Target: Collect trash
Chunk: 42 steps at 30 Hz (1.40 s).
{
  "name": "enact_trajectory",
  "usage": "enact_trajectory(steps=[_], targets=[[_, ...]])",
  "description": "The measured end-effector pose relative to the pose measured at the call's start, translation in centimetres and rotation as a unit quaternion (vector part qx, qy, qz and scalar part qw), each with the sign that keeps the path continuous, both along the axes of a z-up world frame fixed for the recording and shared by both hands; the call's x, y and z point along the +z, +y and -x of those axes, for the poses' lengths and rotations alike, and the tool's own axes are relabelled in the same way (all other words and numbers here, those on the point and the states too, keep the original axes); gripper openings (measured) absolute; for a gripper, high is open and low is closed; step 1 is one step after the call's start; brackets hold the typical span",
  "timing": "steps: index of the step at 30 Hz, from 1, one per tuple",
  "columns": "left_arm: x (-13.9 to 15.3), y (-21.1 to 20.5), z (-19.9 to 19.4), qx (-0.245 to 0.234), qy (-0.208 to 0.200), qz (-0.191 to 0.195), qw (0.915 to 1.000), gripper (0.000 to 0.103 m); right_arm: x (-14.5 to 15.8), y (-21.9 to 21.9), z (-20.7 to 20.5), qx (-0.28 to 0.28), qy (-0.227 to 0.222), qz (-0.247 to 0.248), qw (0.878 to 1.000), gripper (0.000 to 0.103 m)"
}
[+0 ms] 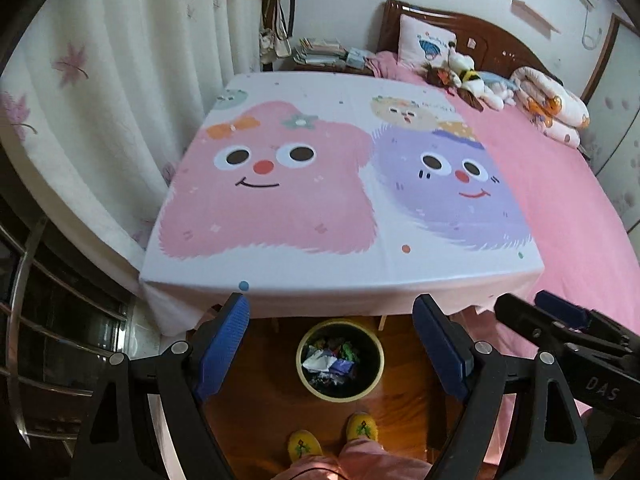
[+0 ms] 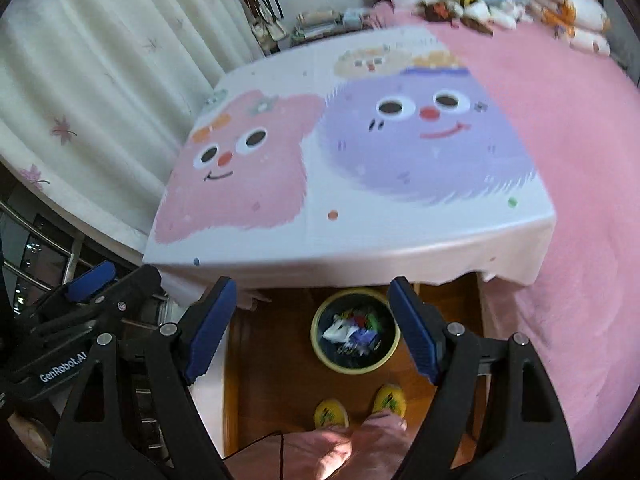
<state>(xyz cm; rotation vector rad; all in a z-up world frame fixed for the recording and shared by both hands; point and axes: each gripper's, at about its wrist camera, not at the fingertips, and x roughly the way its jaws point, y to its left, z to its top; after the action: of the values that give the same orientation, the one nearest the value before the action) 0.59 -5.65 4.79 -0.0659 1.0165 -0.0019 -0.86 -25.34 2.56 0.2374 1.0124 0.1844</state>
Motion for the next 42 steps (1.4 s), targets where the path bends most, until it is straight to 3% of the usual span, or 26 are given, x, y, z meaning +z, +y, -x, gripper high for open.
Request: enact_trajectory(steps=[10, 42], targets=[[1.1, -0.5, 2.4, -0.009, -0.018, -0.008, 0.9998, 0.085, 2.9, 1.5, 3.1, -0.004, -0.044, 0.037, 0.998, 0.076], [1.9, 0.6, 3.9, 0.0, -0.025, -0.017, 0.9995, 0.084, 3.1, 3.4, 4.5, 0.001, -0.05, 0.033, 0.998, 0.076]])
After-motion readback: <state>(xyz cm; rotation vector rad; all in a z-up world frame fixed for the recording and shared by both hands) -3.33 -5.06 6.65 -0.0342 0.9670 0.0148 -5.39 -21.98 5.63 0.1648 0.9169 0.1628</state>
